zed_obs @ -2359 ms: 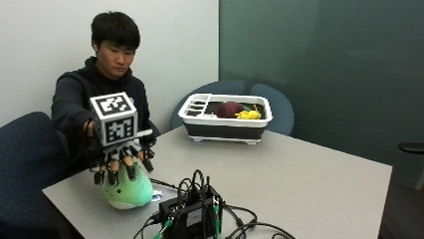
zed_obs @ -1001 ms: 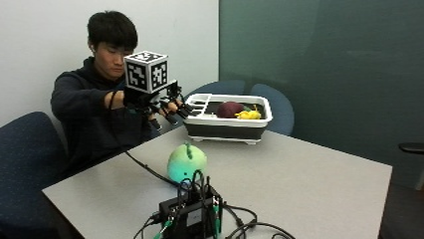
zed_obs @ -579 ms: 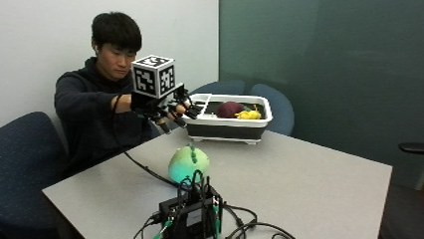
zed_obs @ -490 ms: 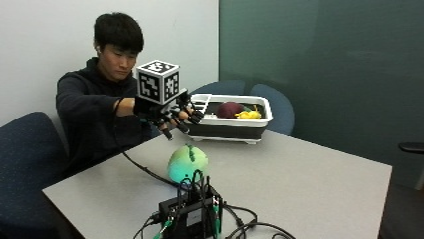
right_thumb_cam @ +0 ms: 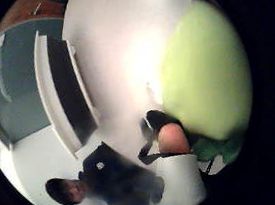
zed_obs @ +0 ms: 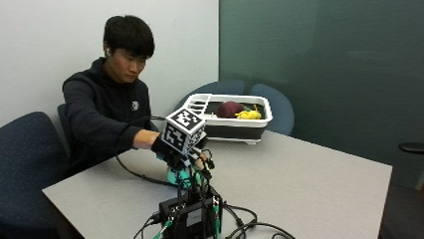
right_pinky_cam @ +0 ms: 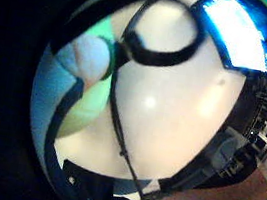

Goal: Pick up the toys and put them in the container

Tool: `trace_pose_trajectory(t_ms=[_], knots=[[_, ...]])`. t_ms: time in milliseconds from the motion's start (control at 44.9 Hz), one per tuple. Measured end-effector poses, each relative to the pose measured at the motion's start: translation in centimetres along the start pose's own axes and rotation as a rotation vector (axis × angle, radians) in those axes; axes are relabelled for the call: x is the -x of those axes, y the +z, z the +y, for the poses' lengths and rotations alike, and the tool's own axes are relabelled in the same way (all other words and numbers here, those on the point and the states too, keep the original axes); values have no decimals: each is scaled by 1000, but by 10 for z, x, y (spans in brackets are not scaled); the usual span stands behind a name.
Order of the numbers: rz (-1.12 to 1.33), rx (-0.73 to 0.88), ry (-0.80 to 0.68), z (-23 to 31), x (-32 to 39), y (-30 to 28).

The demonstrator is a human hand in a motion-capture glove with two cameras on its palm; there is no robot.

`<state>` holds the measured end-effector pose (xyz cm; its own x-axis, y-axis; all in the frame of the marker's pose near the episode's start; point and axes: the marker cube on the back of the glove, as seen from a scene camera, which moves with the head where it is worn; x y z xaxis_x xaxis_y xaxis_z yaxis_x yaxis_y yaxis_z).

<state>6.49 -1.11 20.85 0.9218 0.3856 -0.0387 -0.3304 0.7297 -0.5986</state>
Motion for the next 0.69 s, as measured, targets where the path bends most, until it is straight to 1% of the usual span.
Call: trace_pose_trajectory(t_ms=[67, 245, 334, 423, 579, 690], knots=[[0, -48, -9, -4, 4, 5], [14, -259, -81, -4, 17, 1], [42, -325, -109, 4, 33, -13], [31, -406, -143, 26, 60, -51], [-56, -606, -234, 78, 117, -147], [-113, -692, -321, 109, 169, -186]])
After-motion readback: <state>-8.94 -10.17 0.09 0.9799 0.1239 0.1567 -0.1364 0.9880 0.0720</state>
